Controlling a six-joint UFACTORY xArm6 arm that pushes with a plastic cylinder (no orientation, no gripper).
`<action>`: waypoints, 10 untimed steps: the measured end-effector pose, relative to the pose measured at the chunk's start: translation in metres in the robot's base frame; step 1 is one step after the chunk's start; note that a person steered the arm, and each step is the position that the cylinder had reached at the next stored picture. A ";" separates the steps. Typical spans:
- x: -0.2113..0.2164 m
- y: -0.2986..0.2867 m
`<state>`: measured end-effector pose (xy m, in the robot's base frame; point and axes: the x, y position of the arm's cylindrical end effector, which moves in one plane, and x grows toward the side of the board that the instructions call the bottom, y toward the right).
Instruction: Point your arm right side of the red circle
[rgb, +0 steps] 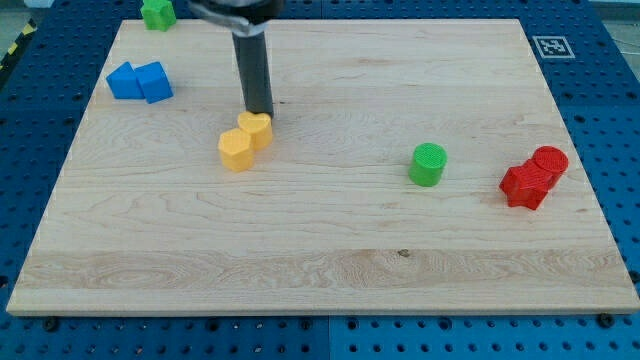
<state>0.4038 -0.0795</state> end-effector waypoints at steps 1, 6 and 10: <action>0.039 0.000; -0.026 0.197; -0.007 0.382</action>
<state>0.3965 0.3023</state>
